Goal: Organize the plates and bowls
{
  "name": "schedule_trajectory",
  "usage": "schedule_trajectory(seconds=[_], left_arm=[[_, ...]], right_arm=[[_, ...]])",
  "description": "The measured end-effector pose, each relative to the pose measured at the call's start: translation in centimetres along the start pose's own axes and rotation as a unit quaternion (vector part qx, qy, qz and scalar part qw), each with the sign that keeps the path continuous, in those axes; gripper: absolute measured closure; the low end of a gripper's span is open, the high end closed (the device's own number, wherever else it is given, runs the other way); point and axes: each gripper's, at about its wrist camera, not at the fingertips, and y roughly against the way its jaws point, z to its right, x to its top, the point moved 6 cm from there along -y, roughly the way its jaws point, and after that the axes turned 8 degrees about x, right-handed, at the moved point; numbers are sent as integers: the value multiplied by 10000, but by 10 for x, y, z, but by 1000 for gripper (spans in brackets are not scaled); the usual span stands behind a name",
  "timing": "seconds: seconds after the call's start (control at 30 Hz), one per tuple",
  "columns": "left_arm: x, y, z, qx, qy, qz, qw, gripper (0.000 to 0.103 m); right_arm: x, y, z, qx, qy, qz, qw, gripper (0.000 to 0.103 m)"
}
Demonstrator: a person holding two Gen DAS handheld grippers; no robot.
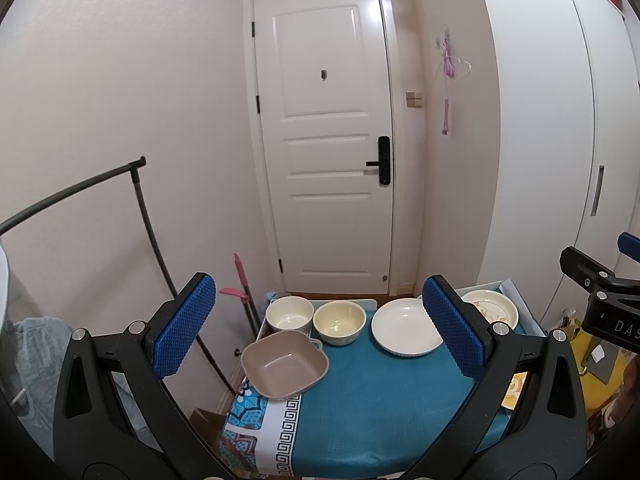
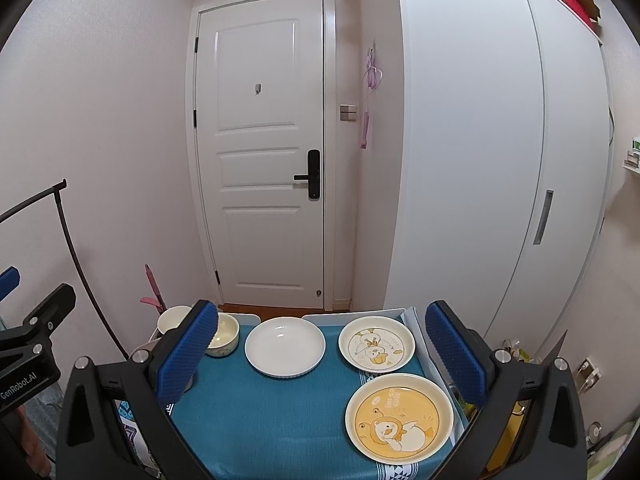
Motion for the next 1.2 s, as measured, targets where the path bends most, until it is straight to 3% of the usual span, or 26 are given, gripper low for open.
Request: schedule_trajectory(seconds=[1.2], left_arm=[[2, -2, 6, 5, -38, -14, 10000, 0]], right_arm=[[0, -6, -2, 25, 7, -81, 10000, 0]])
